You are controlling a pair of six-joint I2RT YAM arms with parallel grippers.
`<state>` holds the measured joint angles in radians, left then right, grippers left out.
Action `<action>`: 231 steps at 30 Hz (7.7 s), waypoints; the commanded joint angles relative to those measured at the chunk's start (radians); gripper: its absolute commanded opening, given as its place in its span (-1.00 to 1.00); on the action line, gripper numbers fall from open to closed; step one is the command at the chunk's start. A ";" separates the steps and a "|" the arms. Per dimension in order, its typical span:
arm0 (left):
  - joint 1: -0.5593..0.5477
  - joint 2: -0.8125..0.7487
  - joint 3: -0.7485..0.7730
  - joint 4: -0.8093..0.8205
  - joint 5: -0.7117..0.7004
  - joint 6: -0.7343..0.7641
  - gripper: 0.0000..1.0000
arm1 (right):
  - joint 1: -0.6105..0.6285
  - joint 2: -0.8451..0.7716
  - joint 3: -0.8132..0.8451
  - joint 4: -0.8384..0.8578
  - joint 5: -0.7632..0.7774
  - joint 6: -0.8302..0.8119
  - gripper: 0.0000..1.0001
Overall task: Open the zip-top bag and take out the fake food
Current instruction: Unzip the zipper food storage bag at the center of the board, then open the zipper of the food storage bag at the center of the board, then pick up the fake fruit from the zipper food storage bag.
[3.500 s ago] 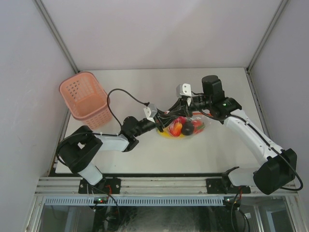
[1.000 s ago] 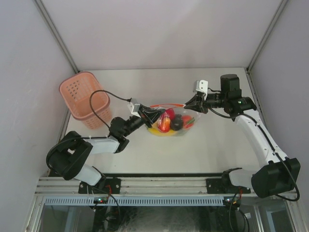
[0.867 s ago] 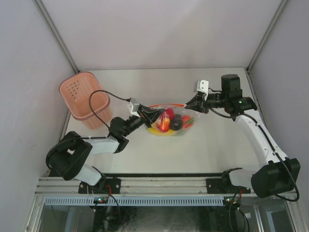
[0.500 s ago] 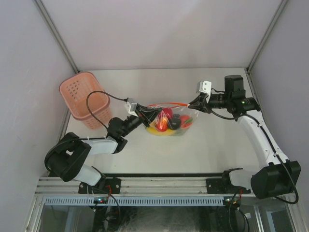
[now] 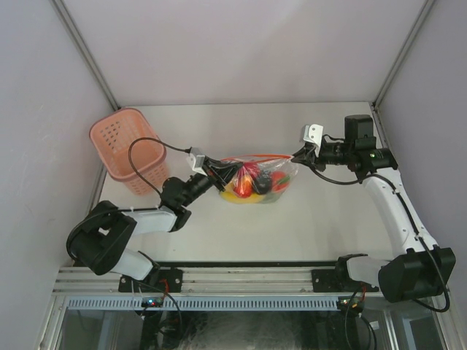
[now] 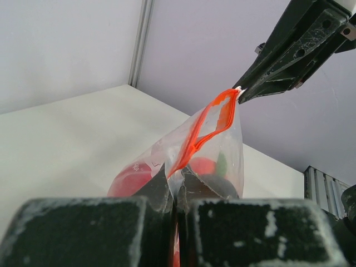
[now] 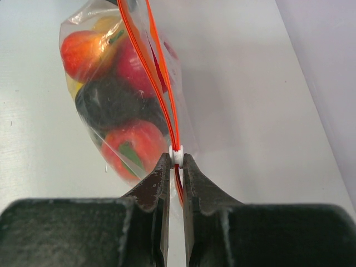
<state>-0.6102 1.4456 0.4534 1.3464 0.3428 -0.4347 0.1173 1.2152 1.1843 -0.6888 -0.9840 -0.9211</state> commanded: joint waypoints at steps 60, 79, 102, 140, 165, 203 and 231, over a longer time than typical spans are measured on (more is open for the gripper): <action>-0.029 0.025 0.068 0.058 0.082 -0.056 -1.00 | 0.136 -0.036 -0.128 0.432 -0.043 0.550 0.28; -0.045 0.052 0.100 0.056 0.094 -0.072 -1.00 | 0.189 -0.001 -0.139 0.465 0.103 0.575 0.07; -0.049 0.041 0.094 0.056 0.116 -0.074 -1.00 | 0.214 0.037 -0.130 0.378 0.153 0.436 -0.15; 0.005 0.062 0.175 -0.328 -0.079 -0.313 0.43 | 0.030 0.131 -0.171 0.553 0.207 0.786 -1.00; -0.161 0.301 0.430 -0.659 -0.291 -0.478 0.30 | 0.061 0.173 -0.178 0.597 0.158 0.877 -1.00; -0.040 0.166 0.469 -1.369 -0.265 -0.173 -0.70 | 0.096 0.134 -0.131 0.440 0.049 0.635 -1.00; -0.106 0.075 0.272 -0.523 0.000 -0.288 -0.10 | 0.107 0.158 -0.132 0.433 0.027 0.630 -1.00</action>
<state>-0.6830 1.4746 0.6693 0.7372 0.3542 -0.7258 0.2184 1.3891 1.0409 -0.2886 -0.9264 -0.2821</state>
